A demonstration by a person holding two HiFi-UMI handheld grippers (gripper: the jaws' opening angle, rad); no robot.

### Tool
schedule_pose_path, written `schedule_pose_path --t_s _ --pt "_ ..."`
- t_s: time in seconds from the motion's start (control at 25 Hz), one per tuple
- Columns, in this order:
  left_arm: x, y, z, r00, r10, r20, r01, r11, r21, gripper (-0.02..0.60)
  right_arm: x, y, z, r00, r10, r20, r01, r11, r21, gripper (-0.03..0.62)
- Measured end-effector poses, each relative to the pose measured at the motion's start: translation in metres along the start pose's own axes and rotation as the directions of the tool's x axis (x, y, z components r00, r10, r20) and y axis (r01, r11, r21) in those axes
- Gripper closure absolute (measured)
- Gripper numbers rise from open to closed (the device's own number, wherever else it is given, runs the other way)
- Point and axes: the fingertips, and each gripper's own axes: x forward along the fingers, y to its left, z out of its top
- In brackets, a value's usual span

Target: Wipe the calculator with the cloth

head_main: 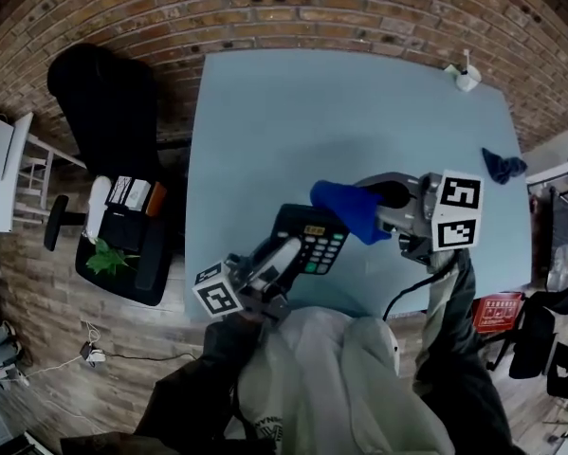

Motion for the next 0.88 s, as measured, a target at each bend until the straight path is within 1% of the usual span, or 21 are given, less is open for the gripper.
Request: schedule_pose_path --t_s 0.04,0.12,0.2,0.28,0.36,0.44,0.52,0.6,0.68,0.72,0.8,0.84,0.88 --pt "0.003 -0.003 -0.004 1.0 -0.021 -0.023 0.021 1.0 -0.01 0.489 -0.001 0.005 0.0 0.998 0.058 0.009 -0.058 0.998 0.033 0.556" --pt "0.011 -0.01 -0.015 0.995 -0.068 -0.072 0.067 0.998 -0.022 0.491 0.005 0.012 0.003 0.986 0.162 0.031 -0.165 0.982 0.089 0.554" --pt "0.022 -0.019 -0.026 0.987 -0.123 -0.104 0.119 0.992 -0.04 0.49 0.02 0.015 0.007 0.972 0.23 0.048 -0.234 0.963 0.131 0.555" --pt "0.029 -0.026 -0.029 0.982 -0.165 -0.087 0.159 0.985 -0.068 0.488 0.036 0.017 0.01 0.957 0.28 0.083 -0.29 0.94 0.178 0.555" --pt "0.029 -0.028 -0.022 0.983 -0.177 -0.037 0.173 0.981 -0.092 0.479 0.04 0.016 0.013 0.936 0.316 0.156 -0.345 0.912 0.222 0.555" --pt "0.025 -0.028 -0.01 0.983 -0.184 0.009 0.184 0.978 -0.1 0.479 0.034 0.015 0.014 0.91 0.339 0.238 -0.395 0.884 0.251 0.554" --pt "0.018 -0.028 0.004 0.98 -0.191 0.052 0.195 0.975 -0.102 0.477 0.023 0.014 0.01 0.883 0.342 0.321 -0.432 0.86 0.271 0.554" --pt "0.014 -0.025 0.013 0.982 -0.169 0.087 0.177 0.98 -0.093 0.477 0.012 0.012 0.006 0.859 0.317 0.402 -0.445 0.85 0.281 0.554" --pt "0.011 -0.02 0.024 0.982 -0.134 0.136 0.146 0.986 -0.079 0.472 0.001 0.008 0.001 0.839 0.267 0.473 -0.432 0.856 0.283 0.556" --pt "0.01 -0.019 0.03 0.977 -0.124 0.173 0.14 0.987 -0.084 0.472 -0.005 0.006 -0.001 0.83 0.238 0.504 -0.42 0.862 0.283 0.555" --pt "0.007 -0.014 0.04 0.961 -0.107 0.255 0.144 0.981 -0.131 0.474 -0.018 0.004 -0.009 0.818 0.19 0.544 -0.39 0.877 0.28 0.555" --pt "0.005 -0.01 0.045 0.953 -0.093 0.288 0.141 0.978 -0.153 0.474 -0.022 0.007 -0.013 0.819 0.176 0.546 -0.375 0.885 0.278 0.554" --pt "0.004 -0.006 0.05 0.946 -0.074 0.315 0.132 0.977 -0.165 0.474 -0.022 0.012 -0.018 0.828 0.169 0.534 -0.359 0.892 0.275 0.554"
